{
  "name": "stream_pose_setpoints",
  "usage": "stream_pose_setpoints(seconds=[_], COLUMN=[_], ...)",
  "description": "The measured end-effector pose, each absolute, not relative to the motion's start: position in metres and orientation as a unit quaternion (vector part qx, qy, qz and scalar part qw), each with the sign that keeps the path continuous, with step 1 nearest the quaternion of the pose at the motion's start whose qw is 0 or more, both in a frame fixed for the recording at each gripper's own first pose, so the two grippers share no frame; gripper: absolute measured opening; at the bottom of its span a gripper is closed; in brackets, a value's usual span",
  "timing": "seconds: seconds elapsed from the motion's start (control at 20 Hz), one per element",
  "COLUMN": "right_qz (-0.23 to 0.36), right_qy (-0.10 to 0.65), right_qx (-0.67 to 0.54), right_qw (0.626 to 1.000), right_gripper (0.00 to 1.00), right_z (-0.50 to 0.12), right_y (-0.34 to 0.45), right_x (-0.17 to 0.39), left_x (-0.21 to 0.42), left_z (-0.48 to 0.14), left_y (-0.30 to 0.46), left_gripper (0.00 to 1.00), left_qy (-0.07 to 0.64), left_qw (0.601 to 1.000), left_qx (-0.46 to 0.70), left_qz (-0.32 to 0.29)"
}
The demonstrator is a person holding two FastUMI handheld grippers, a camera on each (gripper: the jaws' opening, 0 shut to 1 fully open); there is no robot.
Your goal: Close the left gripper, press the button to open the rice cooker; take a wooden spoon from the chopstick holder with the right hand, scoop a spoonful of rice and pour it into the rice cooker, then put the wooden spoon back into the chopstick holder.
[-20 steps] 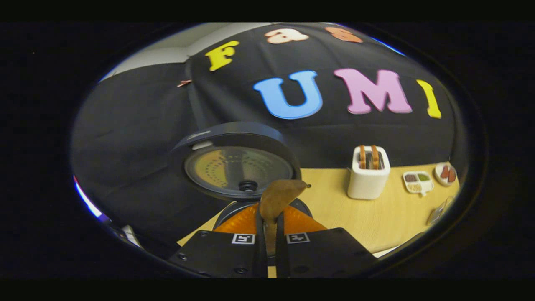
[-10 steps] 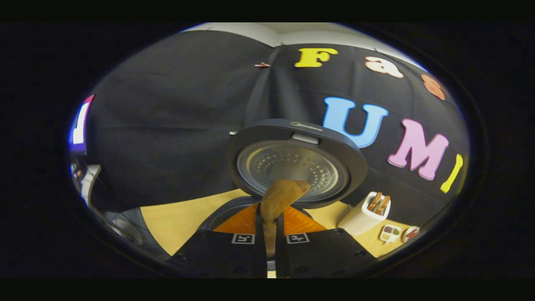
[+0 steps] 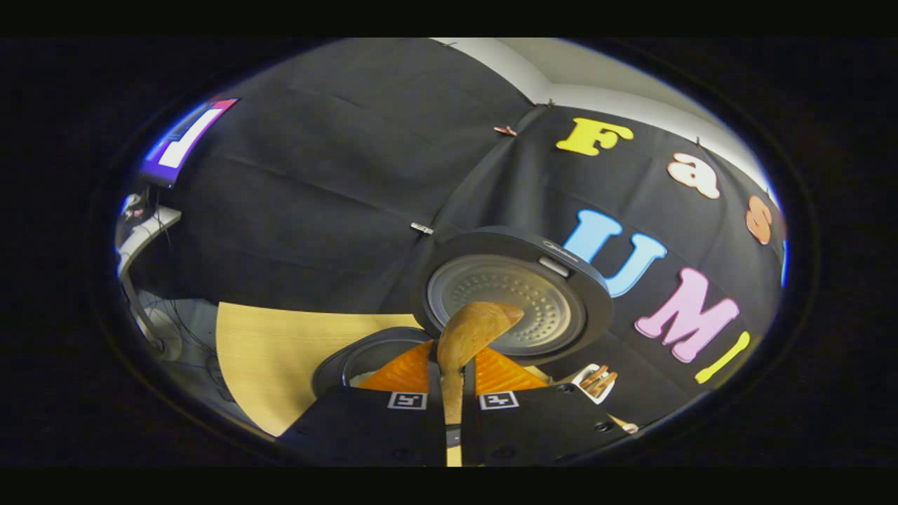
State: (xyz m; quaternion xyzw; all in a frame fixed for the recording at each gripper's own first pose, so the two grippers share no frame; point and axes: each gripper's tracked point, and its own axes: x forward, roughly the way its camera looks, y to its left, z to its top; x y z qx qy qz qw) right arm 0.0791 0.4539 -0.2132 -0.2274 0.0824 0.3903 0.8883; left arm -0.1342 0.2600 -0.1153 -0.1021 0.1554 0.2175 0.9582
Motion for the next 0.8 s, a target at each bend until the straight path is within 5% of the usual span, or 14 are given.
stream_pose_setpoints(seconds=[0.8], right_qz=[0.294], right_qy=[0.214], right_qx=[-0.018], right_qw=[0.931], right_gripper=[0.08], right_z=[-0.187], right_y=[0.259], right_x=[0.073], left_x=[-0.096], left_z=[-0.112], left_y=[0.195], left_gripper=[0.80], left_qy=[0.159], left_qw=[0.969], left_qx=[-0.092], left_qz=[0.169])
